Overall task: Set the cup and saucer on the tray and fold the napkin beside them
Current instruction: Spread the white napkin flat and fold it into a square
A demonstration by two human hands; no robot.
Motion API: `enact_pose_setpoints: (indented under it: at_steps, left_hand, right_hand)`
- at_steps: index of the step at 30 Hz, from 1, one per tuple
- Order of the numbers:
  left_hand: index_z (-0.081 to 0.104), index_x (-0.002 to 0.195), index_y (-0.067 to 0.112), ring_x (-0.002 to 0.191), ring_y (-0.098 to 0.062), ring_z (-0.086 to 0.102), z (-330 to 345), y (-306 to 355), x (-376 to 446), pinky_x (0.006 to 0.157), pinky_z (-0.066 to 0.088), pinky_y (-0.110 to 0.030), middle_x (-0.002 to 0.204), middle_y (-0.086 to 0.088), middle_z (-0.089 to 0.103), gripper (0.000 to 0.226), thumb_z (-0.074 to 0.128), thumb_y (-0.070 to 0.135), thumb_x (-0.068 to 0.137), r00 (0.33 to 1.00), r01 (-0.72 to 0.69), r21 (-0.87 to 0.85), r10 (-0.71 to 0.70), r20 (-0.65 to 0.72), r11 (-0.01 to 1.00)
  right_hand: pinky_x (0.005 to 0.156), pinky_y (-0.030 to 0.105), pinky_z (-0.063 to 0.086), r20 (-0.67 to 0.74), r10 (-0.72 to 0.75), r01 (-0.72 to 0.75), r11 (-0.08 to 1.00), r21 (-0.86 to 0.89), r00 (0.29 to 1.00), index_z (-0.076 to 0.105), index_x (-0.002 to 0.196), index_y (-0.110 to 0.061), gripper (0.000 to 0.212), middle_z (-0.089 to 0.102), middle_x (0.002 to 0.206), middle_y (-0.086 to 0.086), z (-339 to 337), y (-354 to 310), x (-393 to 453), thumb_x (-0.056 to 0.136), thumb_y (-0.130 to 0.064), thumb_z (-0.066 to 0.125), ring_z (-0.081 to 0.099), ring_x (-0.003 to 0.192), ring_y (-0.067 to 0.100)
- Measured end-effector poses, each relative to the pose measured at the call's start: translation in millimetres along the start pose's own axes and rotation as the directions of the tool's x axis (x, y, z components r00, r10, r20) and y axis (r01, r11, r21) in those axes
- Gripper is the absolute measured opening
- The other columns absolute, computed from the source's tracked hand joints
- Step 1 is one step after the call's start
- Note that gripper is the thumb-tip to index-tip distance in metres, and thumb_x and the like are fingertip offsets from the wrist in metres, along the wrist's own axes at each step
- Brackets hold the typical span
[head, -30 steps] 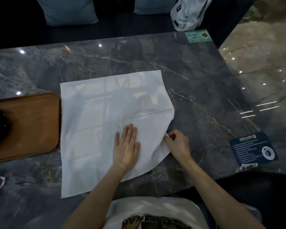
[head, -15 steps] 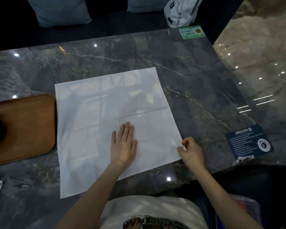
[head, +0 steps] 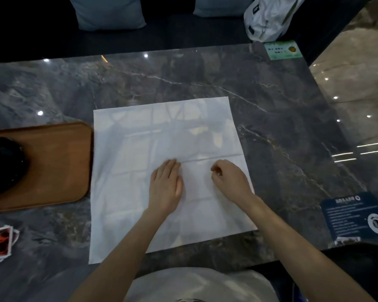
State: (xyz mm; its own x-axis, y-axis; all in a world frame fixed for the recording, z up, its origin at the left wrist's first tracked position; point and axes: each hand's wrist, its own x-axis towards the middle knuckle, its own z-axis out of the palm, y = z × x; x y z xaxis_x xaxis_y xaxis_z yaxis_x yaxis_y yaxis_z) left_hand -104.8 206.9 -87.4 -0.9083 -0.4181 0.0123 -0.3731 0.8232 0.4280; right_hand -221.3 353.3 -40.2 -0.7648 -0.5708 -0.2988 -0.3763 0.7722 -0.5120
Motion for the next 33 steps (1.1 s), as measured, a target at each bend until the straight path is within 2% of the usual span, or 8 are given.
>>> enact_pose_setpoints:
  at_steps: [4, 6, 11, 17, 19, 23, 29, 33]
  left_hand:
    - [0.040, 0.136, 0.007, 0.134, -0.028, 0.036, 9, -11, 9, 0.113, 0.021, -0.044, 0.145, -0.012, 0.041, 0.054, 0.030, 0.032, 0.089, 0.998, 0.007, 0.102, -0.012, 0.054, 0.995]
    - [0.034, 0.139, 0.008, 0.138, -0.023, 0.027, 13, -13, 13, 0.112, 0.011, -0.040, 0.147, -0.011, 0.036, 0.056, 0.031, 0.034, 0.089, 0.998, 0.021, 0.104, -0.027, 0.058, 0.994]
    - [0.029, 0.140, 0.009, 0.138, -0.017, 0.016, 17, -17, 27, 0.112, 0.003, -0.037, 0.149, -0.008, 0.033, 0.057, 0.031, 0.036, 0.090, 0.996, 0.048, 0.108, -0.056, 0.073, 0.993]
    - [0.027, 0.142, 0.012, 0.139, -0.014, 0.016, 25, -20, 28, 0.112, 0.000, -0.035, 0.150, -0.002, 0.025, 0.058, 0.031, 0.038, 0.090, 0.992, 0.079, 0.137, -0.091, 0.083, 0.987]
    - [0.027, 0.142, 0.013, 0.139, -0.014, 0.016, 25, -20, 28, 0.113, 0.001, -0.036, 0.149, 0.000, 0.021, 0.058, 0.031, 0.038, 0.090, 0.994, 0.076, 0.137, -0.086, 0.072, 0.988]
    - [0.028, 0.142, 0.014, 0.139, -0.013, 0.017, 25, -20, 28, 0.113, 0.004, -0.036, 0.150, 0.001, 0.021, 0.057, 0.033, 0.038, 0.090, 0.995, 0.079, 0.140, -0.087, 0.055, 0.987]
    - [0.030, 0.141, 0.015, 0.139, -0.013, 0.018, 23, -18, 29, 0.113, 0.004, -0.035, 0.150, -0.001, 0.027, 0.056, 0.034, 0.038, 0.090, 0.994, 0.078, 0.151, -0.088, 0.064, 0.986]
    - [0.035, 0.139, 0.014, 0.137, -0.014, 0.024, 18, -15, 29, 0.112, 0.009, -0.036, 0.148, -0.003, 0.033, 0.054, 0.034, 0.036, 0.089, 0.993, 0.086, 0.133, -0.095, 0.063, 0.987]
  right_hand:
    - [0.085, 0.037, 0.047, 0.053, -0.175, 0.177, 0.983, -0.046, 0.983, 0.059, 0.109, -0.009, 0.024, 0.064, 0.110, 0.010, 2, -32, 58, 0.090, -0.014, 0.046, 0.056, 0.105, 0.026]
    - [0.087, 0.038, 0.047, 0.057, -0.248, 0.251, 0.966, -0.066, 0.967, 0.059, 0.113, -0.010, 0.026, 0.064, 0.114, 0.009, 3, -48, 87, 0.092, -0.014, 0.043, 0.054, 0.107, 0.025]
    - [0.099, 0.036, 0.037, 0.018, -0.349, 0.347, 0.924, -0.163, 0.937, 0.053, 0.126, -0.010, 0.033, 0.055, 0.131, 0.009, 7, -73, 150, 0.095, -0.012, 0.040, 0.045, 0.121, 0.026]
    - [0.115, 0.038, 0.016, 0.147, -0.325, 0.357, 0.867, -0.348, 0.934, 0.021, 0.144, -0.009, 0.055, 0.024, 0.154, 0.010, 18, -81, 198, 0.096, -0.024, 0.040, 0.019, 0.142, 0.025]
    - [0.114, 0.039, 0.016, 0.157, -0.316, 0.351, 0.873, -0.339, 0.936, 0.022, 0.144, -0.009, 0.059, 0.026, 0.152, 0.011, 19, -83, 205, 0.093, -0.027, 0.046, 0.021, 0.141, 0.027]
    - [0.107, 0.039, 0.028, 0.150, -0.274, 0.309, 0.897, -0.317, 0.950, 0.032, 0.138, -0.010, 0.061, 0.041, 0.140, 0.013, 15, -94, 217, 0.086, -0.027, 0.058, 0.035, 0.128, 0.031]
    - [0.094, 0.037, 0.040, 0.178, -0.242, 0.283, 0.920, -0.272, 0.954, 0.063, 0.109, -0.013, 0.030, 0.063, 0.114, 0.010, 7, -105, 220, 0.080, -0.016, 0.060, 0.052, 0.109, 0.030]
    - [0.086, 0.034, 0.042, 0.198, -0.304, 0.354, 0.879, -0.319, 0.932, 0.062, 0.100, -0.007, 0.021, 0.064, 0.109, 0.014, 3, -112, 209, 0.081, -0.007, 0.053, 0.057, 0.102, 0.034]
